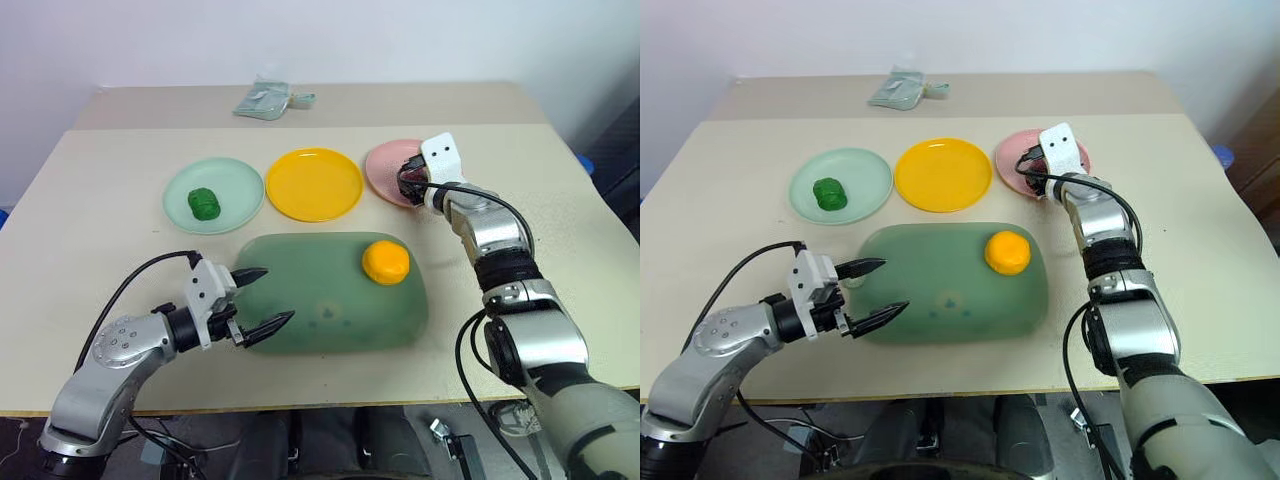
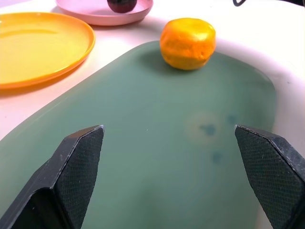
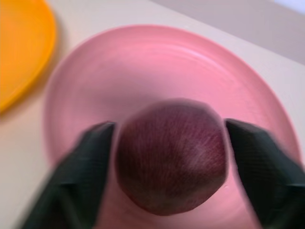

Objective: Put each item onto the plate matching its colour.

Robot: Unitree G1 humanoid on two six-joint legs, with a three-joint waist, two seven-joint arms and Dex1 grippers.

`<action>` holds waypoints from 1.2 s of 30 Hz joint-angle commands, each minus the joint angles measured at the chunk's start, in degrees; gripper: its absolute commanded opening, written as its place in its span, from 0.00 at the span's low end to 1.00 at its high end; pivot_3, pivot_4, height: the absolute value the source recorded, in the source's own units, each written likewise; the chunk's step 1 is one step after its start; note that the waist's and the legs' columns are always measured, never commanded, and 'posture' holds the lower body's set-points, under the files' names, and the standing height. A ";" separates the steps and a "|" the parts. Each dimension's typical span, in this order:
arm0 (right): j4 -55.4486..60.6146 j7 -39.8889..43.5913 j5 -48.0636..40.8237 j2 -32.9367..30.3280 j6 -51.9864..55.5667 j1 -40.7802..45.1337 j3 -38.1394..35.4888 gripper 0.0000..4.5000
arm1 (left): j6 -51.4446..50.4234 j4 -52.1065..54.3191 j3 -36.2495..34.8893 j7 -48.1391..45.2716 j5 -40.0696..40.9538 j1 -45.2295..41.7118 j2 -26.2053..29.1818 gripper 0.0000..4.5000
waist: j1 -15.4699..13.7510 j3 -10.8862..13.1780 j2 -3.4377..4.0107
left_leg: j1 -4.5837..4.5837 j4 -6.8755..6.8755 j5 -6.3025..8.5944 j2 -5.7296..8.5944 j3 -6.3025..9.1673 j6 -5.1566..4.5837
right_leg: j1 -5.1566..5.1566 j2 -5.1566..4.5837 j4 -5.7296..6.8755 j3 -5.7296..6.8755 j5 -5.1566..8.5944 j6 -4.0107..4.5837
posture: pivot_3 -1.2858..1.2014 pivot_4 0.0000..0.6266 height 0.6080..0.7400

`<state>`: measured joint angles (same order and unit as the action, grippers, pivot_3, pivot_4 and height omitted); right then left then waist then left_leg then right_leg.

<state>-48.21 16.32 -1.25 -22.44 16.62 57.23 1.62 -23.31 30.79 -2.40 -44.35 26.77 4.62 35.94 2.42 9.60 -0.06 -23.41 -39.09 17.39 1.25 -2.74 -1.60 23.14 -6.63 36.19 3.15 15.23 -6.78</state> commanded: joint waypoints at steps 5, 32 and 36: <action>27.43 23.75 -11.64 -4.76 -4.68 -10.21 -2.06 0.99 | -0.38 3.91 -1.09 1.82 0.68 2.48 0.08 1.00 | -0.65 0.01 0.02 | -0.01 0.00 0.01 -0.01 0.07 -0.01 | -0.05 -0.02 -0.02 0.01 0.00 -0.01 | 0.52 0.24 1.00; 49.72 36.19 -9.00 -14.89 0.37 -30.98 6.23 0.43 | -0.36 1.01 -0.97 -0.77 0.49 -0.56 1.06 1.00 | -1.72 -0.11 0.04 | 0.26 -0.13 0.08 -0.02 0.23 -0.07 | -0.44 -0.25 -0.16 -0.02 0.00 0.01 | 0.52 0.24 1.00; 49.25 36.76 -9.85 -13.95 1.27 -29.04 5.80 0.43 | -0.25 1.25 -0.96 -0.30 0.42 -0.22 1.03 1.00 | -1.81 -0.10 0.05 | 0.24 -0.12 0.07 -0.02 0.23 -0.07 | -0.40 -0.25 -0.16 -0.02 0.00 0.02 | 0.52 0.24 1.00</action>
<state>0.94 52.62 -10.91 -36.49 17.37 27.63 7.59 -24.35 29.87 -2.03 -44.83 26.87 4.21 36.85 0.61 9.50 -0.02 -23.18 -39.22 17.47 1.23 -2.51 -1.67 22.73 -6.89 36.03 3.13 15.23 -6.76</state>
